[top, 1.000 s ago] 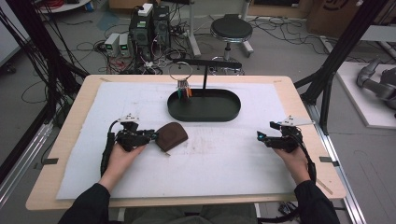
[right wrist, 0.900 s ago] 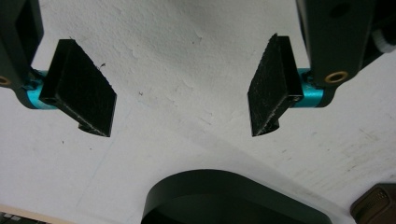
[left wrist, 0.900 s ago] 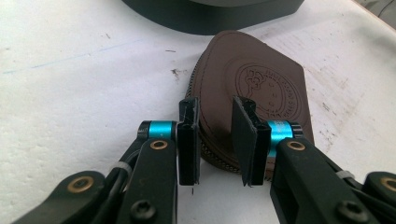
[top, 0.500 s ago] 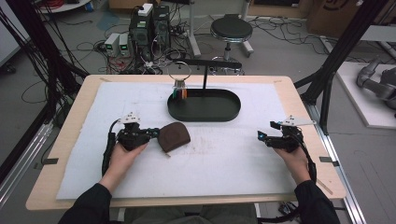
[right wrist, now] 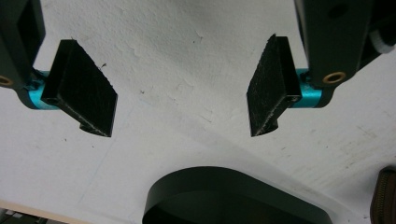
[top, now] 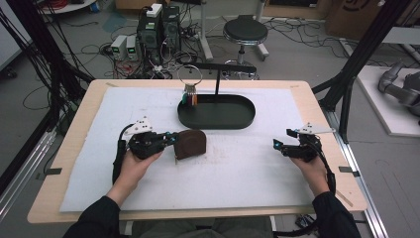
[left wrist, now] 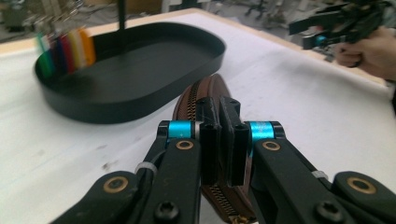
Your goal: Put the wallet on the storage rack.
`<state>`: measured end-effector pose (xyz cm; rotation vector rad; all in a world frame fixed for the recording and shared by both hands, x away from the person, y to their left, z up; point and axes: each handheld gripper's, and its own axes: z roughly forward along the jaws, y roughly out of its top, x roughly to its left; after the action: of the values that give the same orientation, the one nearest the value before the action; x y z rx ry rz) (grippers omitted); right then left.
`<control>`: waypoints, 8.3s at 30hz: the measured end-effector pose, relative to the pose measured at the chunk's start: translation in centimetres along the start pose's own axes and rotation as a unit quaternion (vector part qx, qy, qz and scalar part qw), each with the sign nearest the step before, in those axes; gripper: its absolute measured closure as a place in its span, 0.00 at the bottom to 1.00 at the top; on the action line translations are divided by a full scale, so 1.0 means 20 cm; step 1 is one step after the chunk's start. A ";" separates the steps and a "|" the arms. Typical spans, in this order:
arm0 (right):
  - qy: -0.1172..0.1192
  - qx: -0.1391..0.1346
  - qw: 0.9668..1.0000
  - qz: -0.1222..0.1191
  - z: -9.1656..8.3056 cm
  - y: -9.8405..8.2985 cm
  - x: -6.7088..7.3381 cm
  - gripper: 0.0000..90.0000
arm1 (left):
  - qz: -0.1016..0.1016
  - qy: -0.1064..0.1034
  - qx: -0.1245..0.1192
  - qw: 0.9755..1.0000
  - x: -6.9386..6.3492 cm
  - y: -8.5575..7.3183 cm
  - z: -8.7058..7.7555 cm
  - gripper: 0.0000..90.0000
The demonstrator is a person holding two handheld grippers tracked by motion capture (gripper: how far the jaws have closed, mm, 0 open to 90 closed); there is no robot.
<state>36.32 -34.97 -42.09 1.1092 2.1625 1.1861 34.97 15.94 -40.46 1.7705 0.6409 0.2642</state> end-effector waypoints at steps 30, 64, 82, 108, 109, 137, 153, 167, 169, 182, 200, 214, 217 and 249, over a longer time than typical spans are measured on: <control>0.063 -0.005 0.997 -0.047 0.08 0.07 0.18 0.28 | 0.061 -0.104 -0.006 0.993 -0.09 0.01 -0.09 0.97; 0.302 0.021 0.947 -0.108 0.49 0.31 0.74 0.36 | 0.094 -0.107 0.027 0.989 -0.07 -0.05 -0.19 0.96; 0.355 0.046 0.921 -0.151 0.58 0.33 0.84 0.73 | 0.087 -0.096 0.028 0.991 -0.06 -0.06 -0.19 0.87; 0.383 -0.001 0.909 -0.165 0.26 0.34 0.67 0.77 | 0.075 -0.155 0.028 0.985 -0.18 0.01 0.03 0.40; 0.382 -0.002 0.909 -0.165 0.26 0.34 0.68 0.77 | 0.076 -0.159 0.028 0.984 -0.18 0.01 0.04 0.42; 0.243 -0.076 0.964 -0.076 0.07 0.32 0.38 0.41 | 0.073 -0.147 -0.014 0.986 -0.15 0.10 0.04 0.73; 0.060 -0.074 0.995 0.011 -0.03 0.16 0.05 0.37 | 0.073 -0.066 -0.025 0.995 -0.09 0.21 0.14 0.73; 0.037 -0.072 0.996 0.023 -0.05 0.13 -0.01 0.36 | 0.061 -0.006 -0.027 0.998 -0.02 0.24 0.31 0.74; 0.036 -0.071 0.997 0.024 -0.05 0.12 -0.01 0.36 | 0.062 -0.003 -0.026 0.998 -0.02 0.25 0.34 0.74; 0.038 -0.076 0.996 0.023 -0.05 0.12 -0.02 0.36 | 0.055 0.025 -0.024 0.998 0.04 0.28 0.47 0.74; 0.042 -0.081 0.995 0.030 -0.05 0.12 -0.03 0.36 | 0.053 0.060 -0.010 0.997 0.15 0.29 0.67 0.73; 0.043 -0.083 0.995 0.034 -0.06 0.12 -0.03 0.36 | 0.015 0.080 -0.002 0.997 0.22 0.24 0.75 0.73; 0.043 -0.083 0.995 0.033 -0.06 0.12 -0.03 0.36 | 0.012 0.086 0.002 0.996 0.24 0.23 0.76 0.73; 0.045 -0.082 0.995 0.032 -0.06 0.12 -0.04 0.36 | 0.027 0.085 0.042 0.995 0.26 0.11 0.89 0.64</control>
<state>36.98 -35.43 -39.46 1.0815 2.0645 1.4393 48.72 3.82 -44.41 1.8610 0.7361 0.4345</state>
